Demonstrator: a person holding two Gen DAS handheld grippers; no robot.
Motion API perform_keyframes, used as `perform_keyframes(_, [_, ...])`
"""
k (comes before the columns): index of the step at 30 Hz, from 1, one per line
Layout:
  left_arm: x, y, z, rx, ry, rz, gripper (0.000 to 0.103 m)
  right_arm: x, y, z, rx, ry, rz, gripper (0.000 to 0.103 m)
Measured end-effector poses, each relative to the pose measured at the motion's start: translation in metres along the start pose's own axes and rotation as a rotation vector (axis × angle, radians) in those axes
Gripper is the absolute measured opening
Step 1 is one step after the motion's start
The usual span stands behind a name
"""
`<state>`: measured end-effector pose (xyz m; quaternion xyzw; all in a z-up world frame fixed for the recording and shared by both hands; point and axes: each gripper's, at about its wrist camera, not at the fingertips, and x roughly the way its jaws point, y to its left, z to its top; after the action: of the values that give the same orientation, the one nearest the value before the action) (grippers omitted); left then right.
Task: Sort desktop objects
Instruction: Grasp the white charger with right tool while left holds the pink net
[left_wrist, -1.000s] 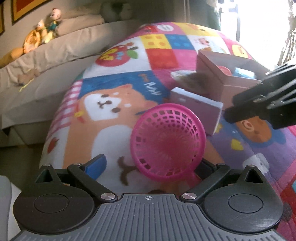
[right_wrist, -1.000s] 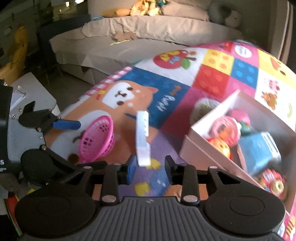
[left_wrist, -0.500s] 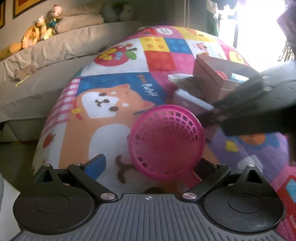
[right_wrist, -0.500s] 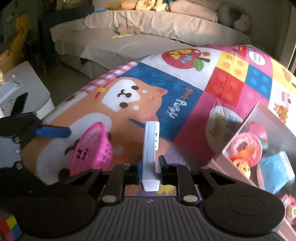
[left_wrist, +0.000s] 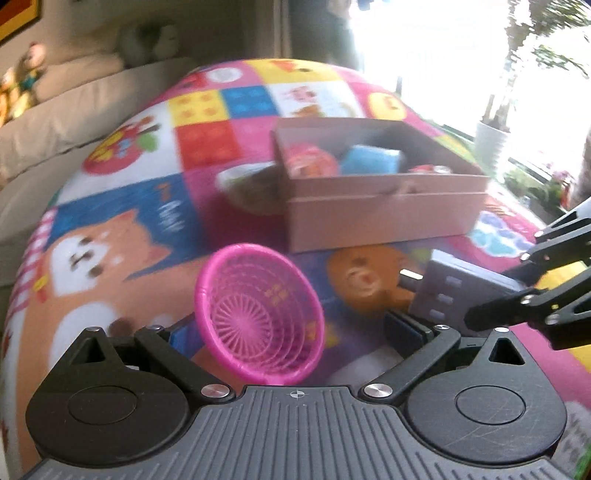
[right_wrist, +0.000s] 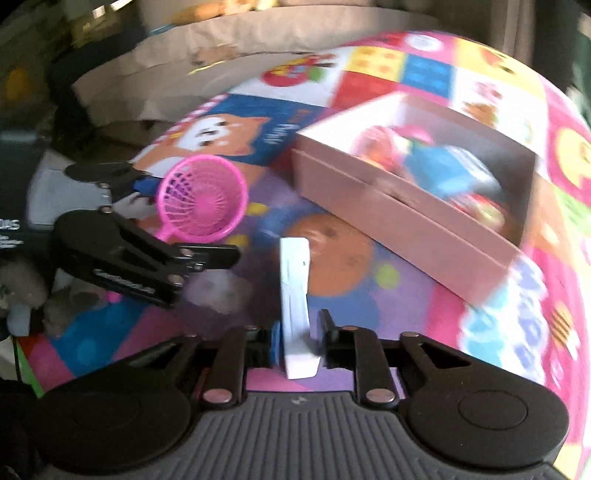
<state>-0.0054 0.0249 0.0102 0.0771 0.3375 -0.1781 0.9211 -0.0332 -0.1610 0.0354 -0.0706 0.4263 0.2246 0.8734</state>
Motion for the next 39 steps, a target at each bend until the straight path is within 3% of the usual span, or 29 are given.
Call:
perform_keyframes(2, [0.003, -0.012, 0.006, 0.025, -0.002, -0.015, 0.102, -0.002, -0.014, -0.006, 0.041, -0.009, -0.037, 0.041])
perform_keyframes(8, [0.009, -0.033, 0.015, 0.072, 0.007, -0.041, 0.102, -0.009, -0.054, -0.006, 0.171, -0.069, -0.060, 0.055])
perform_keyframes(12, [0.009, -0.028, 0.017, 0.058, 0.007, -0.032, 0.102, -0.010, -0.077, 0.002, 0.270, -0.122, 0.017, 0.057])
perform_keyframes(17, [-0.002, -0.014, 0.013, 0.011, -0.013, 0.002, 0.102, 0.006, -0.090, 0.020, 0.316, -0.150, 0.030, 0.057])
perform_keyframes(23, [-0.013, -0.006, 0.003, 0.004, 0.002, 0.025, 0.102, 0.019, -0.091, 0.030, 0.277, -0.196, -0.094, 0.058])
perform_keyframes(26, [-0.011, -0.005, -0.004, 0.020, 0.022, 0.032, 0.102, 0.016, -0.087, 0.022, 0.254, -0.193, -0.028, 0.074])
perform_keyframes(30, [-0.008, -0.001, -0.012, 0.005, 0.049, 0.029, 0.102, 0.018, -0.064, 0.005, 0.150, -0.143, 0.007, 0.075])
perform_keyframes(34, [-0.010, 0.001, -0.011, -0.014, 0.042, 0.028, 0.102, 0.010, -0.041, -0.006, 0.080, -0.115, 0.141, 0.075])
perform_keyframes(39, [-0.009, 0.003, -0.009, -0.029, 0.042, 0.034, 0.102, 0.002, -0.034, 0.018, 0.065, -0.212, 0.085, 0.075])
